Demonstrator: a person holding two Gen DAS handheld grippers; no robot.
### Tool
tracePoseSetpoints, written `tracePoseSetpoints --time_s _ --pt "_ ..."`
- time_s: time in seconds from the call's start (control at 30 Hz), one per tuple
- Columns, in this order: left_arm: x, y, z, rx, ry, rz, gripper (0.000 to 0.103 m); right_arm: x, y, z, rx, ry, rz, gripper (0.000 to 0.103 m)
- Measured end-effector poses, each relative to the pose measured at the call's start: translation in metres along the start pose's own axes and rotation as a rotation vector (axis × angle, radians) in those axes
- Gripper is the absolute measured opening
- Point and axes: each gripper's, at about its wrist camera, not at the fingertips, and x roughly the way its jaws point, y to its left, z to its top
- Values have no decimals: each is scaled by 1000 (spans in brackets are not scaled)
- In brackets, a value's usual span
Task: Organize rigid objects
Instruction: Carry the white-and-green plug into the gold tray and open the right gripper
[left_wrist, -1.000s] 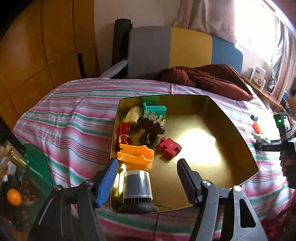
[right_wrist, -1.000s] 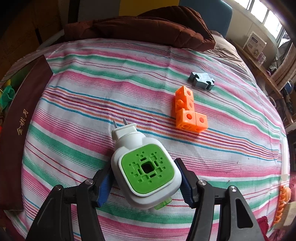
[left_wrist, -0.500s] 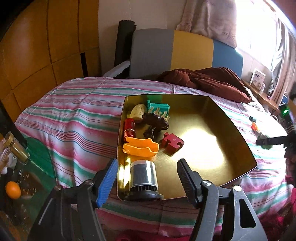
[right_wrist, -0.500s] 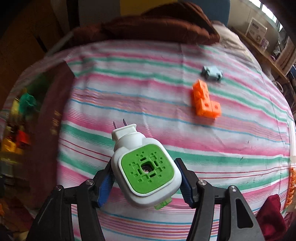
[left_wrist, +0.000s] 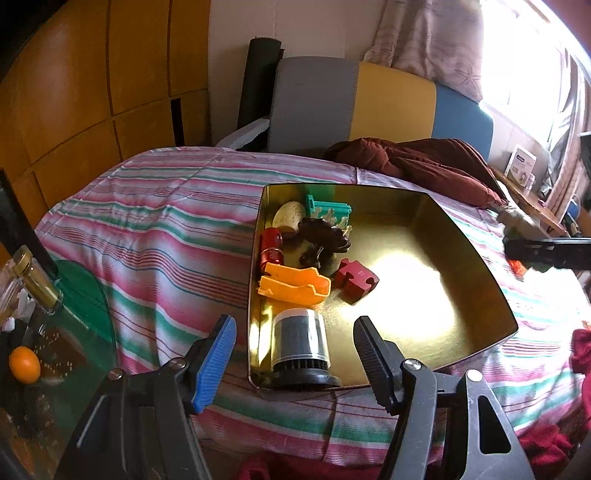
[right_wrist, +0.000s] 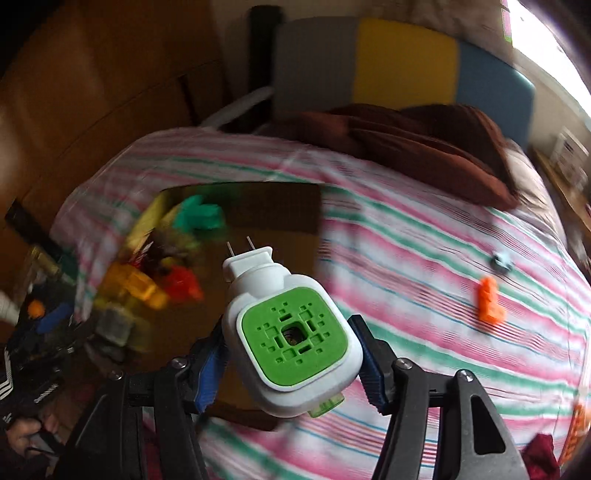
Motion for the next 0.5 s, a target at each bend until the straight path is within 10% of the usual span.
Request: tracePoseSetpoints --time_s 0.5 --pt "4 27 -8 -74 17 52 67 86 90 1 13 147 76 63"
